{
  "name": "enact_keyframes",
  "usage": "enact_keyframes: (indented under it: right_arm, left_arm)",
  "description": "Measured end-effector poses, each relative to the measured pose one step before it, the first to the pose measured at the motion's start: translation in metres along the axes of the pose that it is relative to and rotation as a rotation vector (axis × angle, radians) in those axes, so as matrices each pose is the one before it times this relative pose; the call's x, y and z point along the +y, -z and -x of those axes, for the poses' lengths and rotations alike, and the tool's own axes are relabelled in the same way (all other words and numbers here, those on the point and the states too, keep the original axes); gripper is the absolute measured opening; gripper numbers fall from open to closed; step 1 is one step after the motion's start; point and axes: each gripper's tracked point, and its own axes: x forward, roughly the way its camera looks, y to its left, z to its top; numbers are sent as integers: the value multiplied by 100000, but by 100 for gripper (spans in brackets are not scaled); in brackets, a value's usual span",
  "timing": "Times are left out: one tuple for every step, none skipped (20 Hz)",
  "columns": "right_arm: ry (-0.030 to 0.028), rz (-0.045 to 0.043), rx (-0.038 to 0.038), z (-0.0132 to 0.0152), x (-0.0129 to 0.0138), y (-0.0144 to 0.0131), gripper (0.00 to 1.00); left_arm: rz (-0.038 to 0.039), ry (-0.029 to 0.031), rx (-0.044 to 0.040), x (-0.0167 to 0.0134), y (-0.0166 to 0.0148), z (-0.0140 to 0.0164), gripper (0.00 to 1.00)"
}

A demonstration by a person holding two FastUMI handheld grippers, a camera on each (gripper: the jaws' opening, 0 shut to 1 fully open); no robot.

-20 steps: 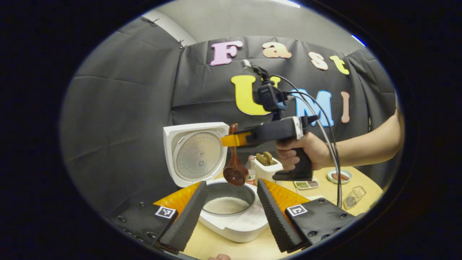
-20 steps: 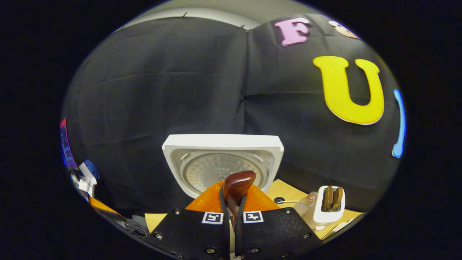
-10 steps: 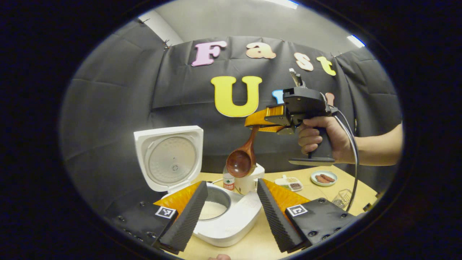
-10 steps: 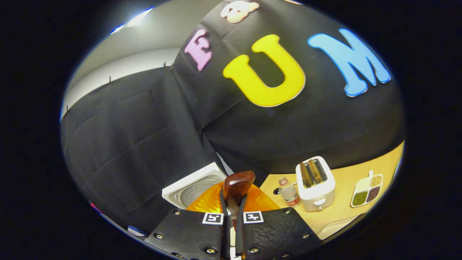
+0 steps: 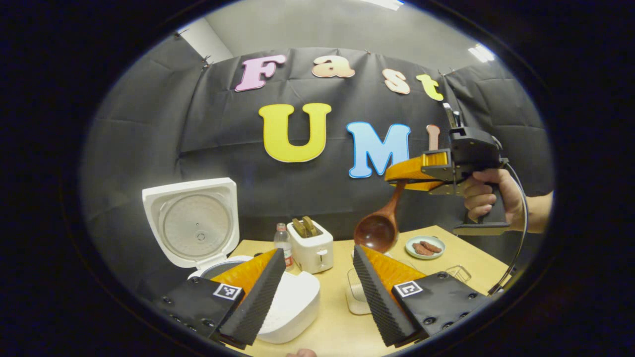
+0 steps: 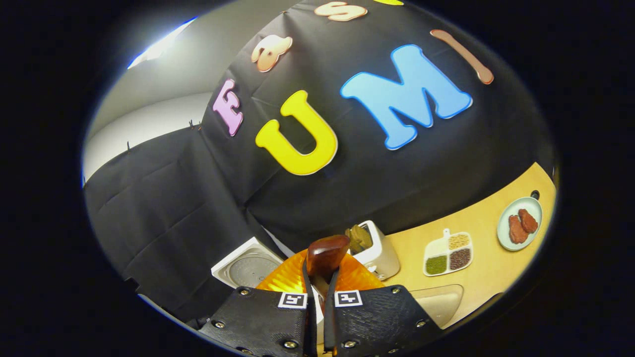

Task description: Close the left gripper, press the button to open the rice cooker; take a wooden spoon from the chopstick holder with the right hand, scoop a spoonful of rice and pour it into the rice cooker, then put the wooden spoon back into the chopstick holder.

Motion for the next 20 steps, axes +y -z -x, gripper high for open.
enact_keyframes:
  right_arm:
    - [2435, -2136, -208, 1217, -1291, -26, 6]
    - [1832, -2239, -262, 1072, -1208, -242, 6]
    - [1663, -1883, -872, 1080, -1114, -512, 6]
    - [1839, -1088, -1095, 967, -1172, -189, 6]
    - [2019, -404, -1020, 977, -1233, -316, 6]
    - [2066, -358, -1108, 1162, -1186, -385, 6]
    - [2061, 96, -1105, 728, -1211, -537, 6]
    - [2130, 91, -807, 594, -1120, -439, 6]
    - [2323, -20, -22, 676, -1144, -12, 6]
    - [2455, -278, -345, 884, -1223, -180, 6]
    - [2110, -134, -487, 646, -1225, -231, 6]
    - [2396, -69, -727, 580, -1199, -118, 6]
    - [2561, 0, -550, 541, -1248, -213, 6]
    - [2461, -138, -310, 401, -1172, -177, 6]
    - [2158, -86, -143, 427, -1173, -62, 6]
    - [2245, -127, -364, 276, -1154, -173, 6]
    - [2130, -30, 47, 208, -1125, -130, 6]
    - [2035, 270, 72, 174, -1072, -29, 6]
    - [1944, 332, 302, -10, -1018, 229, 6]
    - [1682, 821, 312, 20, -894, 145, 6]
  left_arm:
    - [-110, 212, 70, -675, -173, -375, 96]
    - [523, 848, 103, -795, -169, -310, 96]
    - [736, 1146, -370, -856, -211, -184, 96]
    - [586, 1289, -279, -862, -325, -226, 96]
    - [-8, 806, -267, -701, -391, -302, 96]
    - [-183, 434, -143, -573, -70, -327, 95]
    - [9, 981, -50, -698, -319, -331, 95]
    - [-229, 676, -477, -660, -375, -280, 95]
    - [-467, 803, -368, -545, -240, -186, 95]
    - [-649, 805, -84, -619, -250, -280, 95]
    - [-795, 885, 53, -550, -236, -281, 95]
    - [-727, 601, 236, -498, -55, -155, 95]
    - [-568, 524, 348, -492, -63, -202, 96]
    - [-387, -34, 274, -297, -117, -244, 96]
    - [-42, -100, -183, -375, -195, -130, 96]
    - [342, -91, -155, -366, -96, -76, 96]
    - [310, -52, 110, -356, -140, -118, 96]
    - [55, -170, 223, -266, -73, -64, 96]
    - [-26, -172, 237, -218, -42, -104, 96]
    - [-133, -231, 223, -332, 44, 26, 96]
